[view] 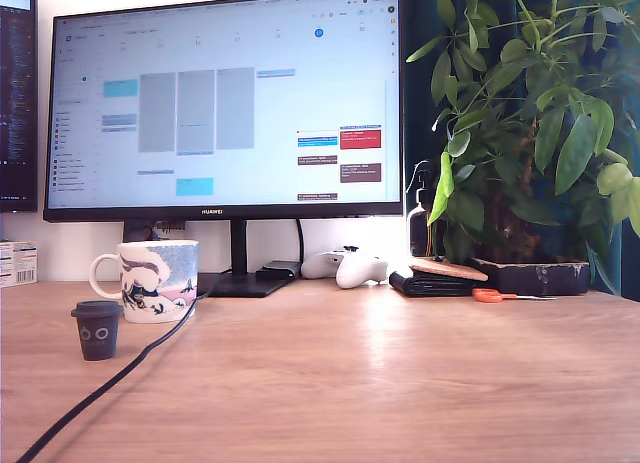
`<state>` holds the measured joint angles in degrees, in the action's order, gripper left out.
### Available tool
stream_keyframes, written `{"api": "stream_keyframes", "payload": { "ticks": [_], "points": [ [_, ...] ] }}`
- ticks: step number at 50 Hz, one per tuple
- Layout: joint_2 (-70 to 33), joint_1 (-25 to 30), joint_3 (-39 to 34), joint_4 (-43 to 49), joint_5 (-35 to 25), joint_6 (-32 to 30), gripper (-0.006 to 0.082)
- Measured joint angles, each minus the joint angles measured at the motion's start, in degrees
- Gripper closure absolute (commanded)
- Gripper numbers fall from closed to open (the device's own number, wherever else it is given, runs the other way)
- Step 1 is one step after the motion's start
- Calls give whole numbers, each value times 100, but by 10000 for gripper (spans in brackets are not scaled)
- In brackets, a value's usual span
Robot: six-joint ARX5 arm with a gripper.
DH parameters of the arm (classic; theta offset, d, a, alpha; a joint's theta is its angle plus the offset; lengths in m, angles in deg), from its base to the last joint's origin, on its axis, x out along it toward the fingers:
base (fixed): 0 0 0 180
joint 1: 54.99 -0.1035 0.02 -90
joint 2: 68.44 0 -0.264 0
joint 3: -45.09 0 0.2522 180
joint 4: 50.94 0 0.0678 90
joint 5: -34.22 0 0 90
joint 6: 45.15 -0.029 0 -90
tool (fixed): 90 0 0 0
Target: Pick the grey coffee capsule and place it inside the blue coffee cup
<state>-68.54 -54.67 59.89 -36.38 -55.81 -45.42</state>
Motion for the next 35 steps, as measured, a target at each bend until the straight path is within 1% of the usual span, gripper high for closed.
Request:
{"api": "stream_keyframes", "payload": {
  "ticks": [2, 6, 9, 14, 24, 30, 35],
  "points": [
    [4, -59, -13, -44, -125, 114, 786],
    [31, -367, -63, -184, -905, 809, 786],
    [31, -426, -63, -240, -1054, 1049, 786],
    [31, -409, -63, -160, -1397, 1266, 786],
    [31, -393, -63, -120, -2669, 1919, 786],
    [26, -258, -63, -125, -3156, 2234, 786],
    [-33, -90, -63, -129, -3421, 2293, 786]
  ]
}}
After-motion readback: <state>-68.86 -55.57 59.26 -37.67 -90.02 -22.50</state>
